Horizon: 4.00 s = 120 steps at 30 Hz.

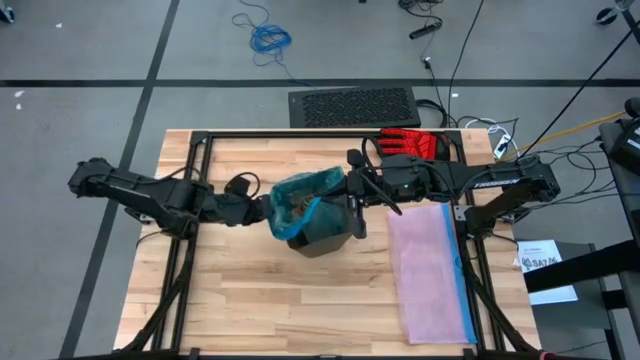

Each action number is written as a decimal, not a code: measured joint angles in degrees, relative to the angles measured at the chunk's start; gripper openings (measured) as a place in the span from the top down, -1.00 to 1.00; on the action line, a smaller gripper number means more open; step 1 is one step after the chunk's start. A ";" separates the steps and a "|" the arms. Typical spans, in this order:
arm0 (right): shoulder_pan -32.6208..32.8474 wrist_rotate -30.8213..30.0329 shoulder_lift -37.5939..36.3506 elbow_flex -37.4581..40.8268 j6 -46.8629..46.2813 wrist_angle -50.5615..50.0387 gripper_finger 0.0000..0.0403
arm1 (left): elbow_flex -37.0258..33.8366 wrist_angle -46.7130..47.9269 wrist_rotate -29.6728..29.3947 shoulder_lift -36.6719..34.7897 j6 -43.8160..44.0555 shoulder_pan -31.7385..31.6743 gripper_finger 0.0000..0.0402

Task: Place trash/remove bag and relplace
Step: Remove the blue trash bag from the black trash bin

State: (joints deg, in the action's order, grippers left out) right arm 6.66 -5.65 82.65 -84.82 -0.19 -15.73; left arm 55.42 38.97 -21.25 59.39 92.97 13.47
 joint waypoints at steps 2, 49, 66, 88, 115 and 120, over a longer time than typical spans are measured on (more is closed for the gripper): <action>0.00 0.00 0.00 0.00 0.00 -0.08 1.00 | 1.34 0.35 -0.06 -0.60 -1.43 0.00 0.99; -25.66 30.60 14.34 -12.85 -3.16 -9.30 0.06 | 29.45 15.48 -3.70 0.47 -35.35 -6.45 1.00; -30.63 51.10 25.03 -12.87 -10.33 -0.38 0.07 | 30.18 15.59 1.26 3.11 -36.94 -6.45 1.00; -31.27 50.40 27.50 -18.27 -10.64 1.23 0.96 | 30.18 15.61 2.70 2.61 -40.65 -6.45 1.00; -19.08 3.96 23.81 -49.75 -10.78 -56.15 0.32 | 30.14 18.97 -0.86 2.35 -42.37 -6.49 1.00; -23.71 2.56 19.68 -49.75 -10.76 -63.02 -0.04 | 30.14 18.59 -2.22 2.35 -42.32 -6.49 1.00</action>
State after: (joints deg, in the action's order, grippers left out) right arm -17.05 -3.09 102.33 -134.56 -10.94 -78.74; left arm 85.56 57.56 -23.47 61.73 50.65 6.98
